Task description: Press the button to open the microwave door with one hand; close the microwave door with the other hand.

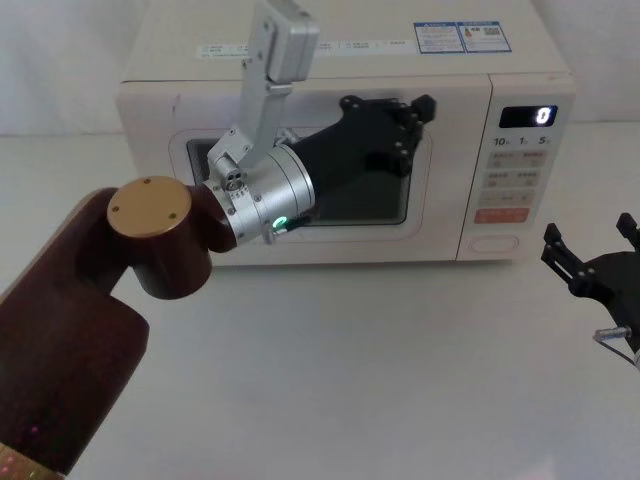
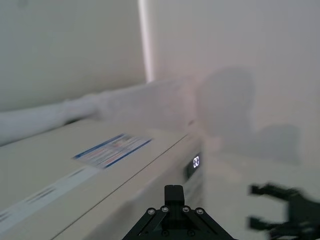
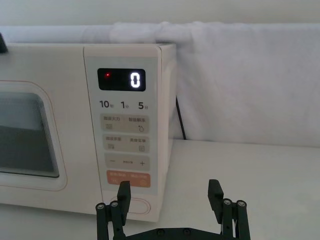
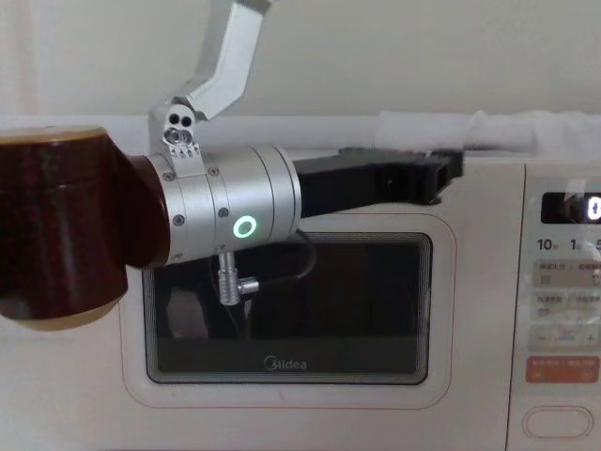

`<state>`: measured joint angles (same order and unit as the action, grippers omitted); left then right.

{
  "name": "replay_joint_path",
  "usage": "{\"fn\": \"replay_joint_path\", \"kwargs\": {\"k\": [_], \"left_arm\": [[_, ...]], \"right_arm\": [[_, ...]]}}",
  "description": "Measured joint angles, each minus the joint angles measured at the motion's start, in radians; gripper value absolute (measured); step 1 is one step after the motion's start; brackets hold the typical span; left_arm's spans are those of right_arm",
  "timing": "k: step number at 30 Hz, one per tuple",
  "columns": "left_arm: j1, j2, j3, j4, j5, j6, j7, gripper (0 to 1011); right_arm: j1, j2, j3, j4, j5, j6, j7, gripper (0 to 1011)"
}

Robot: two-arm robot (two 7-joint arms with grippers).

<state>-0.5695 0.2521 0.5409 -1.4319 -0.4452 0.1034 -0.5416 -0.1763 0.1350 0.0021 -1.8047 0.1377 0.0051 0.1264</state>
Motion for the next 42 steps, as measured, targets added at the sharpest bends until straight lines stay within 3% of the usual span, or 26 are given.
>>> {"fn": "replay_joint_path", "kwargs": {"k": [6, 12, 16, 22, 25, 29, 34, 42], "left_arm": [[0.031, 0.021, 0.002, -0.039, -0.077, -0.021, -0.062, 0], [0.074, 0.053, 0.001, -0.091, -0.123, -0.021, -0.069, 0], [0.126, 0.088, -0.01, -0.138, -0.16, -0.024, -0.068, 0], [0.244, 0.174, -0.035, -0.219, -0.2, -0.054, -0.054, 0], [0.31, 0.217, -0.059, -0.26, -0.207, -0.078, -0.018, 0], [0.412, 0.252, -0.12, -0.312, -0.171, -0.135, 0.104, 0], [0.517, 0.237, -0.21, -0.355, -0.075, -0.196, 0.301, 0], [0.6, 0.196, -0.31, -0.375, 0.027, -0.25, 0.481, 0]], "right_arm": [[0.0, 0.0, 0.0, 0.0, 0.0, 0.0, 0.0, 1000], [0.0, 0.0, 0.0, 0.0, 0.0, 0.0, 0.0, 1000], [0.0, 0.0, 0.0, 0.0, 0.0, 0.0, 0.0, 1000], [0.0, 0.0, 0.0, 0.0, 0.0, 0.0, 0.0, 1000], [0.0, 0.0, 0.0, 0.0, 0.0, 0.0, 0.0, 1000], [0.0, 0.0, 0.0, 0.0, 0.0, 0.0, 0.0, 999], [0.0, 0.0, 0.0, 0.0, 0.0, 0.0, 0.0, 1000], [0.0, 0.0, 0.0, 0.0, 0.0, 0.0, 0.0, 1000]]}}
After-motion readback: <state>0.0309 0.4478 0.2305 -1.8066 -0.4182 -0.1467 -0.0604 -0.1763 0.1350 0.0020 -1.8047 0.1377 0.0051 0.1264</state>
